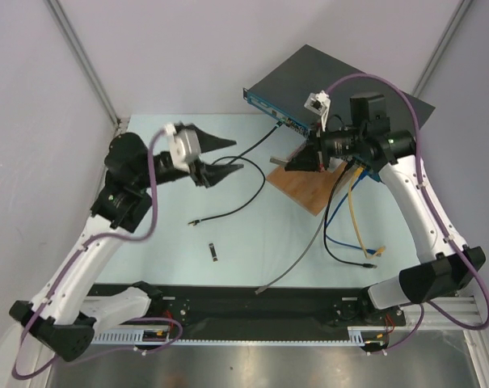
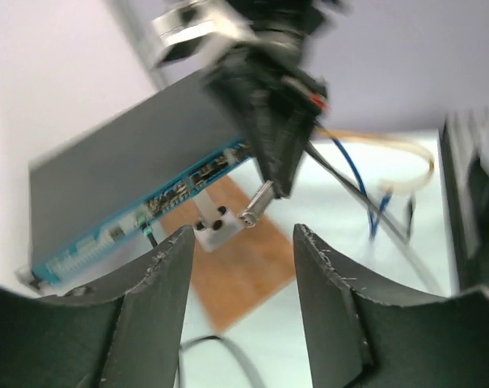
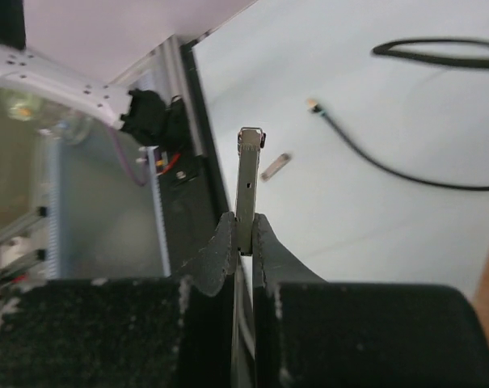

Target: Insert the plug into the switch port

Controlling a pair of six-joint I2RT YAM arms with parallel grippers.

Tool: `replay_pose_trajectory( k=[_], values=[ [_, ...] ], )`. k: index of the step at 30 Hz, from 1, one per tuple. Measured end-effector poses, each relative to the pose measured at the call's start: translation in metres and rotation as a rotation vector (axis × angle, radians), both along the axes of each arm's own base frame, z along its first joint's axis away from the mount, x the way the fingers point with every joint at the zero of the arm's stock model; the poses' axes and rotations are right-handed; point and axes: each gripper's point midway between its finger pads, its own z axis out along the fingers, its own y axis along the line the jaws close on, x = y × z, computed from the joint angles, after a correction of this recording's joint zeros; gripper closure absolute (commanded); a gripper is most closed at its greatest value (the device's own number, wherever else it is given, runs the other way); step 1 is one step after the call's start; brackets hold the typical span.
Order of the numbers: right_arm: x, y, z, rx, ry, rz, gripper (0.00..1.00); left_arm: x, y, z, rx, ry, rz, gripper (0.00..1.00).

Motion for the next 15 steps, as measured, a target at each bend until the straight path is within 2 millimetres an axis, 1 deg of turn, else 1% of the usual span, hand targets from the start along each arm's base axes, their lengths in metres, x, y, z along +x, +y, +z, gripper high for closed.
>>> replay_pose_trajectory(
  k=[1,3,5,7,9,10,12,15],
  values=[
    [-0.004,-0.001,-0.005,0.002,0.051,0.016,1.0,-0.012,-0.003,-0.004,0.045,-0.083,-0.034,0.49],
    [-0.013,-0.002,-0.012,0.012,0.124,0.049,1.0,-0.034,-0.013,-0.015,0.119,-0.222,-0.102,0.53],
    [-0.023,-0.002,-0.018,0.024,0.195,0.079,1.0,-0.053,-0.023,-0.033,0.18,-0.323,-0.172,0.55],
    [-0.033,-0.001,-0.026,0.04,0.274,0.105,1.0,-0.066,-0.033,-0.054,0.237,-0.383,-0.224,0.55],
    [-0.04,0.0,-0.033,0.048,0.341,0.121,1.0,-0.073,-0.042,-0.076,0.295,-0.423,-0.258,0.54],
    [-0.043,0.0,-0.035,0.049,0.364,0.126,1.0,-0.074,-0.044,-0.082,0.317,-0.433,-0.264,0.53],
    [-0.048,0.002,-0.036,0.056,0.405,0.139,1.0,-0.075,-0.048,-0.092,0.349,-0.457,-0.273,0.5],
    [-0.055,0.006,-0.036,0.062,0.446,0.161,1.0,-0.071,-0.051,-0.096,0.376,-0.486,-0.256,0.48]
  ],
)
